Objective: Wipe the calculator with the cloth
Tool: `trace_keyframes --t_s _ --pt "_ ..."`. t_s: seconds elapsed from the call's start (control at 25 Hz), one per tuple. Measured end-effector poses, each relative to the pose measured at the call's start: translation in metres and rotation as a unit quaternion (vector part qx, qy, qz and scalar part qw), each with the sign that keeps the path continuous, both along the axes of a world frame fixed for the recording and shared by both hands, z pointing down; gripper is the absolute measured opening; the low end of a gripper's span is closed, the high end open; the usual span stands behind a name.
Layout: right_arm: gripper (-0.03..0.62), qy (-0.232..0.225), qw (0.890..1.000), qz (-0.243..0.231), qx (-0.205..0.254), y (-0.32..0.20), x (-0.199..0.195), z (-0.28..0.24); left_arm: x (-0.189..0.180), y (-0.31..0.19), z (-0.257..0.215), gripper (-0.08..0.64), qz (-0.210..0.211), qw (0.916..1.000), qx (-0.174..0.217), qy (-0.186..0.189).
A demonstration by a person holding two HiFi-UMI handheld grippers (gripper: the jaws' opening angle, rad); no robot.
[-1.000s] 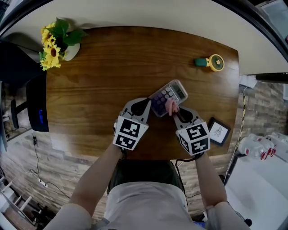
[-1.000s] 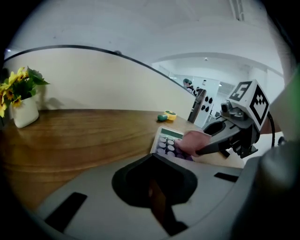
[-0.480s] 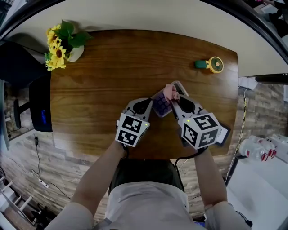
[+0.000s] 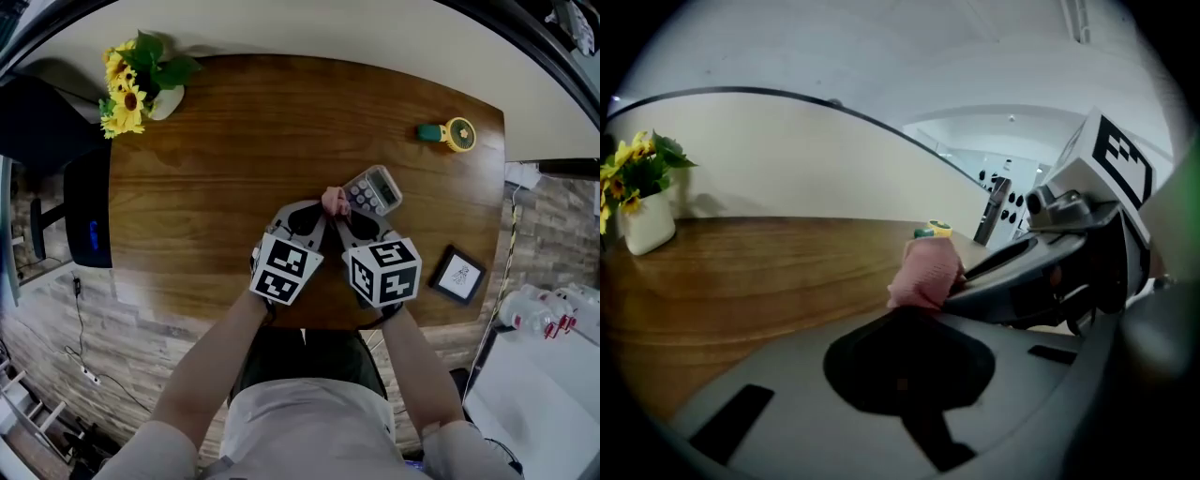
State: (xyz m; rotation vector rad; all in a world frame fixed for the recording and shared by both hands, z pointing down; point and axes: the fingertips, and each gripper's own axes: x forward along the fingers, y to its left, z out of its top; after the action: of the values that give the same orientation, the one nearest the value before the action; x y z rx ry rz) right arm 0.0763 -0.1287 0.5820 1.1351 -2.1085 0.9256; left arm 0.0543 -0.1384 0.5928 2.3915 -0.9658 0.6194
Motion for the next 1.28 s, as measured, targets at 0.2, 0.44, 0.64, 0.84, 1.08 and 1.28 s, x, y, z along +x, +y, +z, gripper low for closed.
trace_keyframes --t_s 0.2,0.44,0.64,0.84,1.08,1.28 --pt "0.040 0.021 1.000 -0.014 -0.005 0.032 0.015 0.002 -0.001 0.001 0.001 0.002 0.001 1.0000 0.000 0.000" --pt "0.040 0.044 0.997 0.002 -0.069 0.068 0.052 0.017 -0.002 0.001 0.003 0.002 0.005 0.9999 -0.008 0.006" --pt "0.040 0.055 0.994 0.036 -0.082 0.082 0.087 0.006 -0.004 0.004 0.004 0.002 0.011 0.9981 -0.050 0.033" --pt "0.041 0.027 0.997 0.062 -0.028 0.060 0.100 -0.050 -0.030 0.009 -0.019 0.002 -0.024 0.9966 -0.066 0.044" --pt "0.041 0.003 0.994 0.059 0.096 0.024 0.097 -0.155 -0.054 -0.005 -0.113 0.002 -0.042 0.9983 0.015 0.037" --pt "0.041 -0.014 0.978 0.046 0.201 0.001 0.093 -0.250 -0.074 -0.022 -0.214 0.002 -0.070 0.9897 0.114 0.050"
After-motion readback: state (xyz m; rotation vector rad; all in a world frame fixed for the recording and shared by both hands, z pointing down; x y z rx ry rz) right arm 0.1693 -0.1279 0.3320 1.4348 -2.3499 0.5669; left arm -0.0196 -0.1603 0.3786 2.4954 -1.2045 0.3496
